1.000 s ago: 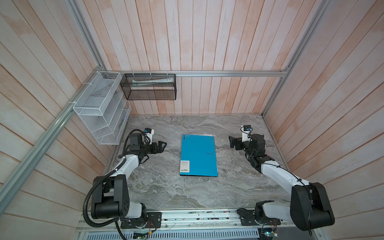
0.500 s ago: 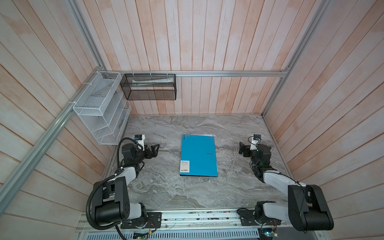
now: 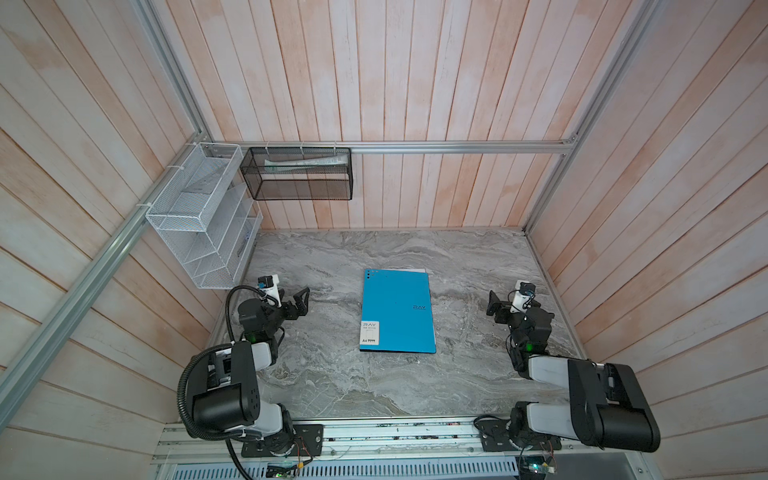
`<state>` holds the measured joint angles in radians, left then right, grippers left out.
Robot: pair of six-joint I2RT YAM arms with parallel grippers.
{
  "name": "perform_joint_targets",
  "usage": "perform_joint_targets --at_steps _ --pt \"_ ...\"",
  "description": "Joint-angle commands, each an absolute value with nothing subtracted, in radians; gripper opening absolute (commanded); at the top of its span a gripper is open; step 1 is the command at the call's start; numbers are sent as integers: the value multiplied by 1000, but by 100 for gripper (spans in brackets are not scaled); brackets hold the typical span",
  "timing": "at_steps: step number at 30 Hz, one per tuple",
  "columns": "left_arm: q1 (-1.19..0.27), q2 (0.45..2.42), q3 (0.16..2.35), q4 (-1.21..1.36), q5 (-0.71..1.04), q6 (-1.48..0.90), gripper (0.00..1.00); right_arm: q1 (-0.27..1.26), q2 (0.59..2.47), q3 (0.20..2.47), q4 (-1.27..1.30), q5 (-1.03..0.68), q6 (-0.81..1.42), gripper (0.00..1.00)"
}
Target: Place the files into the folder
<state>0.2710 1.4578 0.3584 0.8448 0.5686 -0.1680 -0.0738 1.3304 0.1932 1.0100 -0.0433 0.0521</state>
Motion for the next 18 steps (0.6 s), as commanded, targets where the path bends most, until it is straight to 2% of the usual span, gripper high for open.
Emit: perform_joint_targets --at_steps 1,3,6,8,10,13,18 --pt "282 1438 334 959 578 -123 100 -95 1350 169 1188 -60 64 98" --pt "297 1464 342 981 589 -151 100 -113 1398 146 1272 -86 75 98" --pt "298 1518 277 1180 576 -193 100 -112 1484 118 1400 -83 79 98" --pt "295 1508 267 1180 583 -180 100 -113 1529 116 1461 -68 95 98" --pt "290 1502 268 1161 573 -172 100 -117 1539 140 1432 -101 89 98" --pt "263 1498 271 1152 560 -138 100 -117 1509 213 1241 -177 40 98" --pt "174 1487 271 1113 468 -37 100 -111 1510 208 1261 -160 41 98"
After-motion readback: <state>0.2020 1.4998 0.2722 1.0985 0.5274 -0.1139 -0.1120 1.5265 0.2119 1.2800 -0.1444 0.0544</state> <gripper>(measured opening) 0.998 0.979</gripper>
